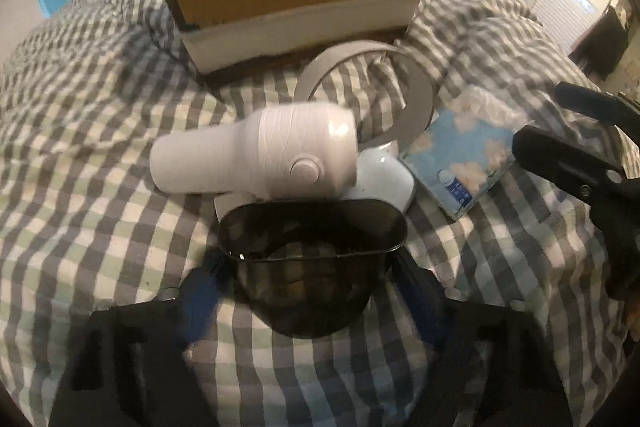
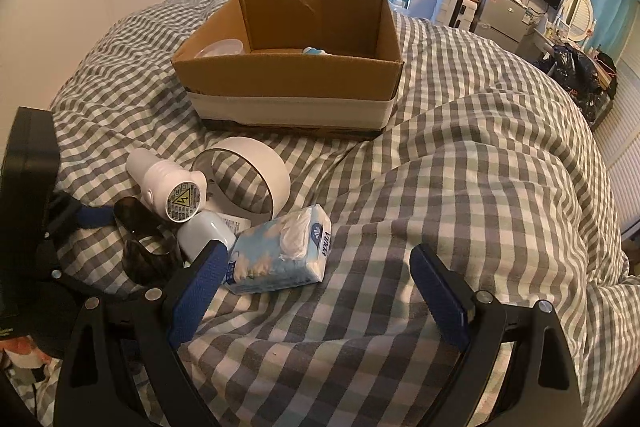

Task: Organize objects
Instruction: 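Grasp the dark cup with the left gripper while the right grasps the tissue pack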

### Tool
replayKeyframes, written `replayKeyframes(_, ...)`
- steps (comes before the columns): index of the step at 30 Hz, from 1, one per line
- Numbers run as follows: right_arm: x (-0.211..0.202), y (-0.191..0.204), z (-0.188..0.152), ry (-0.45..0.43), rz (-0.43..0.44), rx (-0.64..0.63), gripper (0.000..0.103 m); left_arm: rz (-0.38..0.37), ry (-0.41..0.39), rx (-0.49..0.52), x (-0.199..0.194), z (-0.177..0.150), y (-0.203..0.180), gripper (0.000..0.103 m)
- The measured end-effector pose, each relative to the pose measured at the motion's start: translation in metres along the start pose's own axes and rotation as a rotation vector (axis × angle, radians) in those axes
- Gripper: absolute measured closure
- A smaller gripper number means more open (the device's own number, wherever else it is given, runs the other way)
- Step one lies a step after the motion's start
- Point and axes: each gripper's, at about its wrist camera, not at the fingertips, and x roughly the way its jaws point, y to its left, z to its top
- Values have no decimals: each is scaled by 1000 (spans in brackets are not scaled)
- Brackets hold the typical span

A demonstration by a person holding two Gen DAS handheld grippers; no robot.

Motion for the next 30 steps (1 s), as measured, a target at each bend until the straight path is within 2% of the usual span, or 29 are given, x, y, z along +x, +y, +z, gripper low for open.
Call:
replayKeyframes(3, 1, 3, 0, 2, 0, -14, 10, 12, -13, 9, -8, -3, 1, 26)
replayKeyframes(7, 5, 9, 1, 8, 1, -45, 10, 69, -76, -7, -33, -2, 8, 26)
replayKeyframes(13, 22, 23, 2, 55, -1, -116, 10, 116, -152, -34, -61, 5, 29, 26)
replayKeyframes(22, 56, 48, -2, 166, -41, -238, 11, 106, -162, -51, -60, 7, 34, 26)
replayKeyframes(26, 62, 50, -5, 181, -89, -256, 27, 110, -164, -58, -62, 5, 34, 26)
replayKeyframes(30, 53, 46, -7, 156, -82, -244, 29, 109, -169, -66, -68, 0, 35, 26)
